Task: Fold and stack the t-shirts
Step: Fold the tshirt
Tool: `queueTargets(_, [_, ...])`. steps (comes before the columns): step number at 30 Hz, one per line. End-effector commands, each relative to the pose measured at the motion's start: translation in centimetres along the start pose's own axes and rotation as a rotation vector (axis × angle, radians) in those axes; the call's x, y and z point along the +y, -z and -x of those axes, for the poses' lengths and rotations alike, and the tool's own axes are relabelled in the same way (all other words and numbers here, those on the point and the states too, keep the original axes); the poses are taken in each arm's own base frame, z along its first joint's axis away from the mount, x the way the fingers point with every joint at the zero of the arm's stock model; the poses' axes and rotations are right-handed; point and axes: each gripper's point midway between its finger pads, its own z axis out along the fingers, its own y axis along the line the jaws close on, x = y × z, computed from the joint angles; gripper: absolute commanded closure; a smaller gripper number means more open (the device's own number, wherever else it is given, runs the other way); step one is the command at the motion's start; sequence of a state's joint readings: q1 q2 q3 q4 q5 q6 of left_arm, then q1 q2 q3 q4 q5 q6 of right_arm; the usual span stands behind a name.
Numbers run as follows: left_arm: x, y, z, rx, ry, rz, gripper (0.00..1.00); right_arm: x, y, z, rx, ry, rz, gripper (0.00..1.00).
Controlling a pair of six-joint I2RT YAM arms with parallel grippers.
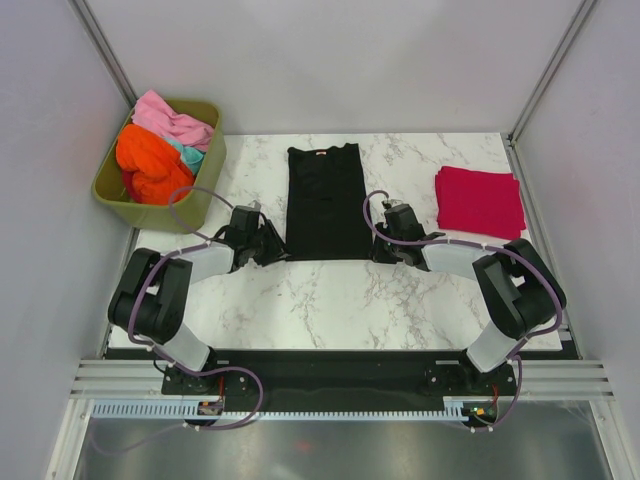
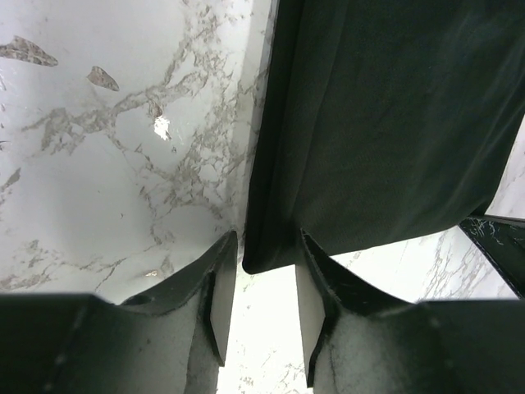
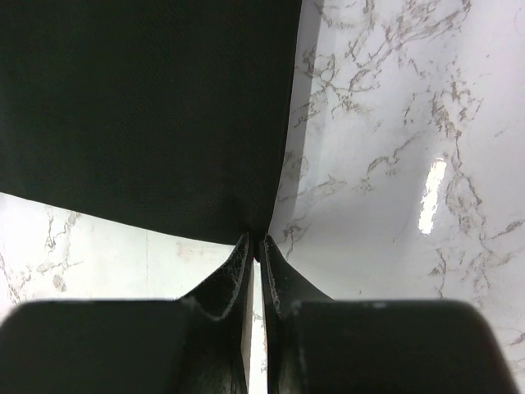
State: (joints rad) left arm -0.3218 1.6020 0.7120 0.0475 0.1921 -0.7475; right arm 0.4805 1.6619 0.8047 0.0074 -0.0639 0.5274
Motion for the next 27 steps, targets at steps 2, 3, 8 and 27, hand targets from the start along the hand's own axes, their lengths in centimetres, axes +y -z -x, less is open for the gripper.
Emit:
queueTargets(2, [1.0, -0.5, -1.9, 0.078, 0.034, 0.024, 0.62, 1.0, 0.5, 1.7, -0.052, 0.014, 0.022, 0.89])
queueTargets(3, [0.9, -0.4, -1.9, 0.078, 0.036, 0.022, 0.68, 1.0, 0.5, 1.7, -0.05, 0.014, 0.023, 0.89])
queueTargets(8, [0.6, -0.4, -2.1, 0.082, 0.03, -0.002, 0.85, 1.3, 0.8, 1.9, -0.06, 0.018, 0.036, 0.93])
queueTargets(27, [-2.3, 6.1, -6.1, 0.108, -0.06, -0.177, 0.98, 3.6, 10.1, 1.0, -0.163, 0.009, 0.179, 1.0])
